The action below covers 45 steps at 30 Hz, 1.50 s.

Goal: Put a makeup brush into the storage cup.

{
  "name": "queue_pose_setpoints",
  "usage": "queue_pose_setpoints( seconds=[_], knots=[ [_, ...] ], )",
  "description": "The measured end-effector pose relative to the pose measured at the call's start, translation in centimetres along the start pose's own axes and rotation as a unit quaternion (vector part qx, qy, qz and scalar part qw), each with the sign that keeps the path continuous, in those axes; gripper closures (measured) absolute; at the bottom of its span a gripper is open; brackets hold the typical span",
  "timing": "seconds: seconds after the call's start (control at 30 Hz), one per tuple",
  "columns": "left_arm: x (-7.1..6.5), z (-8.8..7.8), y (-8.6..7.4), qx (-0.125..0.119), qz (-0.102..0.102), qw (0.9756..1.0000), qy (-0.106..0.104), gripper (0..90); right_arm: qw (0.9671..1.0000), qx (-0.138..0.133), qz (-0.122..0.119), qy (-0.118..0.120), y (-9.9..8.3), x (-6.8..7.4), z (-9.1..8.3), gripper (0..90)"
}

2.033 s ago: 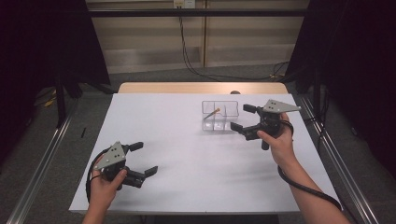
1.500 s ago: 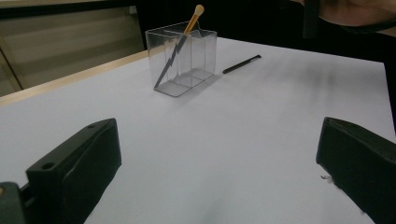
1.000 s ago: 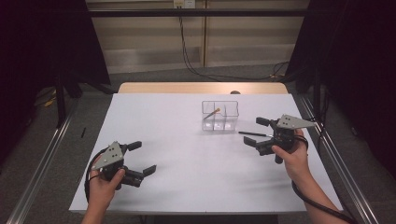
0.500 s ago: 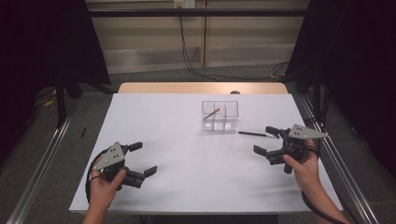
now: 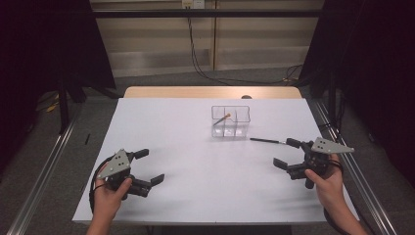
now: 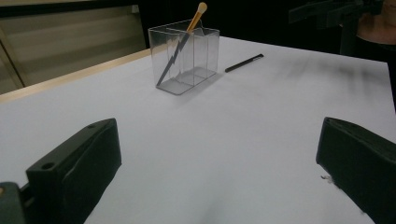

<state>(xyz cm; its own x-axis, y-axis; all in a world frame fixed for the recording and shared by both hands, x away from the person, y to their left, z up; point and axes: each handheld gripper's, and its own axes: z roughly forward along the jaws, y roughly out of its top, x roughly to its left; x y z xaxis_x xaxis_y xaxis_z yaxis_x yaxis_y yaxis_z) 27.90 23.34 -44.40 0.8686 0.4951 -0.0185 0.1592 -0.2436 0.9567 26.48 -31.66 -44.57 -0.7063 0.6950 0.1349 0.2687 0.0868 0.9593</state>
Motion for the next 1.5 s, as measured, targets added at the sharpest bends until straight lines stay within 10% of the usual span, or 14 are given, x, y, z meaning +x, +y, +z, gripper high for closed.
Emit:
queue_pose_setpoints(
  seconds=[1.5],
  knots=[
    [0.2,-0.5,0.0,-0.006,-0.002,0.9999,0.009,0.0,0.9993,0.016,-0.011,-0.032,-2.4,0.6,-4.2,1.3]
  ],
)
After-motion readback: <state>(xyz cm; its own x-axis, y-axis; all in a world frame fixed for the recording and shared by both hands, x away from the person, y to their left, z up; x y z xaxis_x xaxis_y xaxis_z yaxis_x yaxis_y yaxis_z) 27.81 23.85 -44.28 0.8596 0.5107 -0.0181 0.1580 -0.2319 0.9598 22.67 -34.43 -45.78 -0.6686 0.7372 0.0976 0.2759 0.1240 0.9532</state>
